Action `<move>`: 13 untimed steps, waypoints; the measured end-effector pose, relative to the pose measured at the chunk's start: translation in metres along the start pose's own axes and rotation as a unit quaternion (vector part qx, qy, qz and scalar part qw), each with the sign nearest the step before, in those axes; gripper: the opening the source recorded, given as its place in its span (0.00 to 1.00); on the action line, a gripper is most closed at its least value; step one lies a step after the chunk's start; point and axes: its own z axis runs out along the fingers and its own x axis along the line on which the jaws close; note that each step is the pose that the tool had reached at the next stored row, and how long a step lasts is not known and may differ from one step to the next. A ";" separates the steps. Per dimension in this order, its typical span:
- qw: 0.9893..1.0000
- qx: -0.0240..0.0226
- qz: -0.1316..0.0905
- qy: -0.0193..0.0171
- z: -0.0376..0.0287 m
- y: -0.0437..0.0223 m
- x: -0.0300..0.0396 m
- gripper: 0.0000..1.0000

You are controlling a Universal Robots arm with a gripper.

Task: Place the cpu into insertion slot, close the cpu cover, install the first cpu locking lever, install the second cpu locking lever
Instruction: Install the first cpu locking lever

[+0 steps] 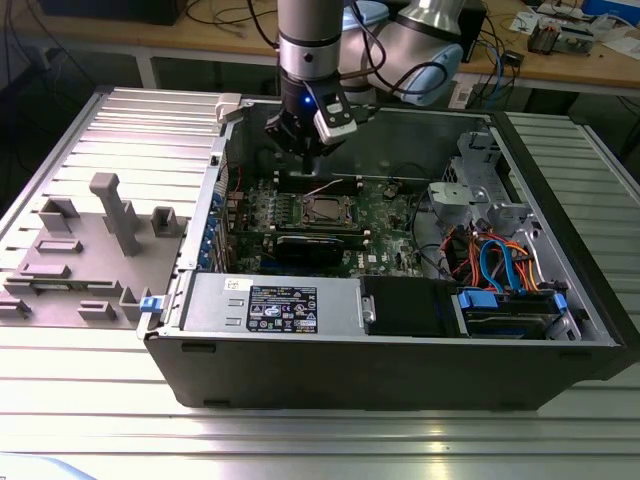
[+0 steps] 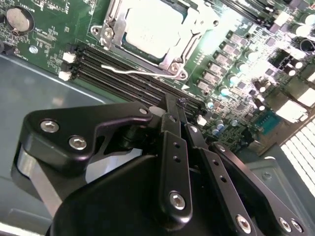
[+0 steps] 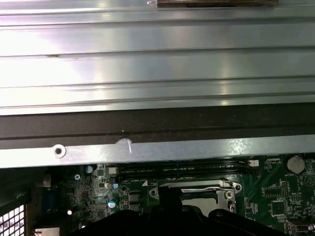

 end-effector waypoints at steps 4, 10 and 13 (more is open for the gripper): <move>1.000 0.001 -0.003 0.000 0.0056 0.0002 -0.0066 0.11; 1.000 0.007 -0.020 0.001 0.0128 0.0021 -0.0131 0.11; 1.000 0.007 -0.021 0.001 0.0139 0.0037 -0.0169 0.11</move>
